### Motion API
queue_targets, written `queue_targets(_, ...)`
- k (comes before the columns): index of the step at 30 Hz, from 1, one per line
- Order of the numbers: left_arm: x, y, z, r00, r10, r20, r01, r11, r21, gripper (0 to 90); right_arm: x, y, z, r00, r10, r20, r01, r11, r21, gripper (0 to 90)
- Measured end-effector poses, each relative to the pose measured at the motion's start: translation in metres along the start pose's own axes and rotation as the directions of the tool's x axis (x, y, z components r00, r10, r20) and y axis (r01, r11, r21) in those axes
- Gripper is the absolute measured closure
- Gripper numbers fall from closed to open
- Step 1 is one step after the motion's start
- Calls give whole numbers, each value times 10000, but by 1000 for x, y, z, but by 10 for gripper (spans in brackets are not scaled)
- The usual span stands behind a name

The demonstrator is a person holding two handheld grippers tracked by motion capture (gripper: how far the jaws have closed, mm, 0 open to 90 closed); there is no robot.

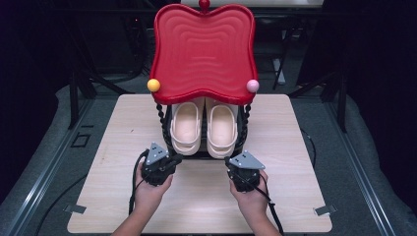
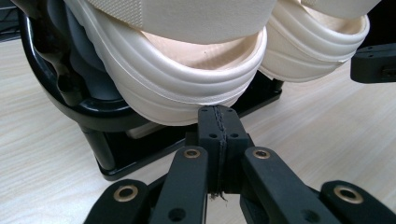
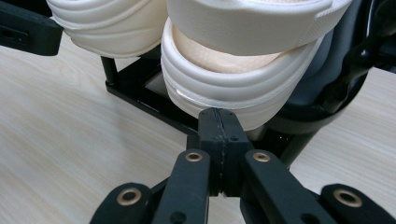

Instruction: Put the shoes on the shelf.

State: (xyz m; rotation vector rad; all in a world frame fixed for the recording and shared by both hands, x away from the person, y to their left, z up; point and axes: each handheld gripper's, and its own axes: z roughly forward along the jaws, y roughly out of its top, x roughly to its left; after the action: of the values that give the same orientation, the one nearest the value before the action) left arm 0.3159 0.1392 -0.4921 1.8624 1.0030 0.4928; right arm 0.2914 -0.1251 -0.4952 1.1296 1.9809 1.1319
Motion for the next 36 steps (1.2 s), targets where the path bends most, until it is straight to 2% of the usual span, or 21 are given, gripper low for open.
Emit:
queue_targets(3, 3, 2, 3, 10000, 38, -85, -38, 10000, 10, 900, -1, 4, 5, 10000, 80, 55, -79, 9998, -168, 900)
queue_targets(4, 4, 3, 4, 9999, 21, -120, -21, 10000, 3, 900, -2, 5, 5, 10000, 64, 29, -64, 10000, -47, 900)
queue_targets(13, 13, 13, 5, 9996, -200, -223, 199, 9998, -77, 900, -3, 15, 16, 9997, 163, 168, -161, 9998, -107, 900)
queue_targets(15, 13, 15, 8, 9995, -216, -211, 213, 9997, -156, 900, -5, 16, 18, 9994, 199, 269, -194, 9996, -187, 900)
queue_targets(16, 13, 17, 8, 9997, -162, -198, 160, 9998, -71, 900, -7, 17, 17, 9996, 174, 211, -175, 9998, 14, 900)
queue_targets(20, 13, 19, 13, 9997, -150, -194, 148, 9999, -83, 900, -11, 18, 22, 9988, 369, 322, -362, 9991, -216, 900)
queue_targets(23, 13, 21, 16, 9997, -123, -192, 122, 9999, -37, 900, -13, 19, 25, 9984, 476, 303, -472, 9988, -154, 900)
queue_targets(24, 13, 22, 17, 9997, -144, -190, 143, 9999, -32, 900, -13, 20, 25, 9986, 460, 274, -461, 9989, 39, 900)
queue_targets(25, 14, 22, 18, 9996, -166, -212, 165, 9999, -27, 900, -13, 20, 28, 9979, 568, 325, -562, 9983, -179, 900)
queue_targets(36, 13, 26, 28, 9994, -223, -248, 226, 9997, 112, 900, -14, 26, 39, 9971, 651, 381, -647, 9978, -134, 900)
